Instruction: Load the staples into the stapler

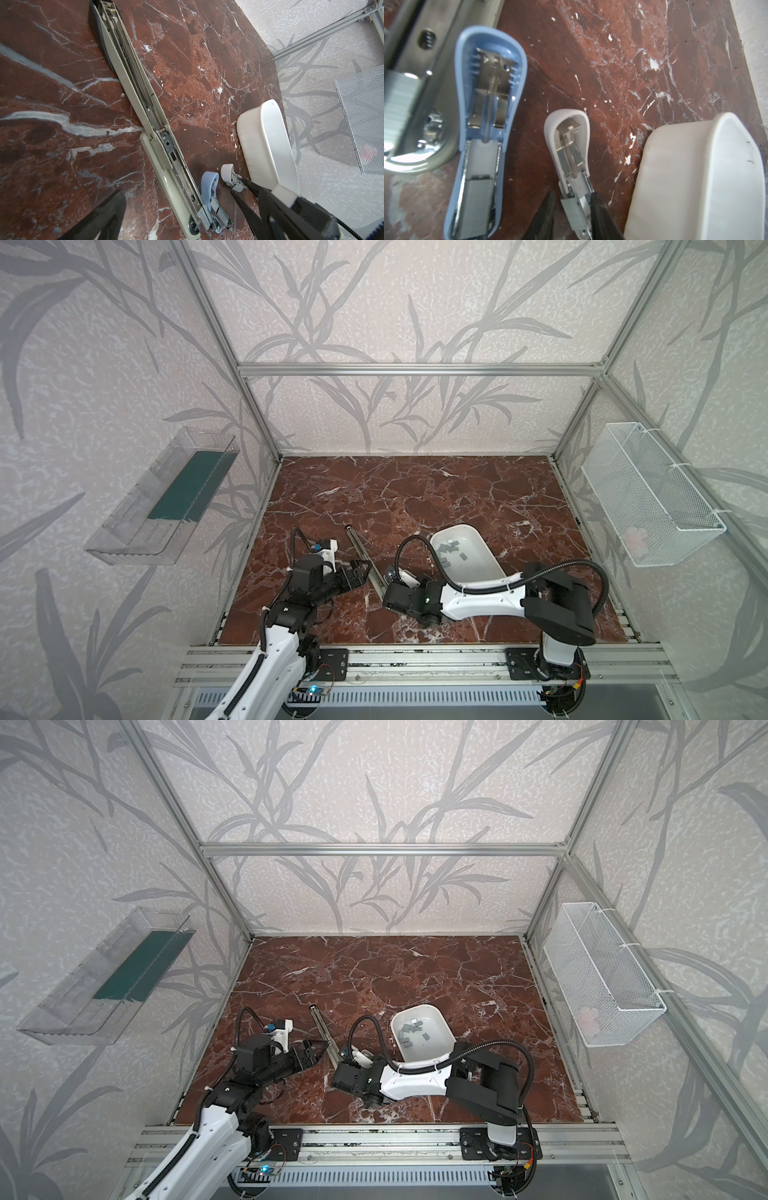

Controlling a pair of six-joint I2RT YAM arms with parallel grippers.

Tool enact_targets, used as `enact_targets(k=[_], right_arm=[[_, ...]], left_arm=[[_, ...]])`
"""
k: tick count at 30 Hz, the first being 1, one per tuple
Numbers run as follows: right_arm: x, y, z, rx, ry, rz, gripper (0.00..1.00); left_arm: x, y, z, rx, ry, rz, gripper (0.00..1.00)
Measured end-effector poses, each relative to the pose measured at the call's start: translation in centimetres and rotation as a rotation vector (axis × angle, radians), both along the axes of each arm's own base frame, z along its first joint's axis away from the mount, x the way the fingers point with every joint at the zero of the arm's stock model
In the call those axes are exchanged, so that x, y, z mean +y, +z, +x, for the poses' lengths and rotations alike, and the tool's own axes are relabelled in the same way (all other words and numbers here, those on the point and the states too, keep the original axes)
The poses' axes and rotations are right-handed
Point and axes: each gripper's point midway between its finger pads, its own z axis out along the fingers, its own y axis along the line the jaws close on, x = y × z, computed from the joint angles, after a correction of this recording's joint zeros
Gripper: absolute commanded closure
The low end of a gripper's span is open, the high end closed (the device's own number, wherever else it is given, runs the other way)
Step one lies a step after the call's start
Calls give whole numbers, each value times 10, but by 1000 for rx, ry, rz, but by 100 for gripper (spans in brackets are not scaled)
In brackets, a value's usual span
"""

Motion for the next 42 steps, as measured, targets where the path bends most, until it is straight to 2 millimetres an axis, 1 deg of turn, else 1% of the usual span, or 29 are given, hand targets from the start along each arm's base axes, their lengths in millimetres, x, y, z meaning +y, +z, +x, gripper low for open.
enact_targets(k=[6,17,21,25,33,38,42], right_arm=[[-5,-8,-1,7,-5,-33,69],[-8,-9,3,-15,-17,-60,70],[-9,-10,4,-25,-20,-69,73],[-9,-10,6,-34,-22,-73,84],[-5,-9,6,-32,-21,-56,85],[0,-3,3,0,-11,-3,86],[5,12,4,19,-11,77,86]], left_arm=[[0,1,0,-3,0,-1,1],[0,1,0,-3,0,-1,1],[0,1,0,-3,0,-1,1],[0,1,0,-3,0,-1,1],[0,1,0,-3,0,-1,1],[0,1,0,-3,0,-1,1],[0,1,0,-3,0,-1,1]])
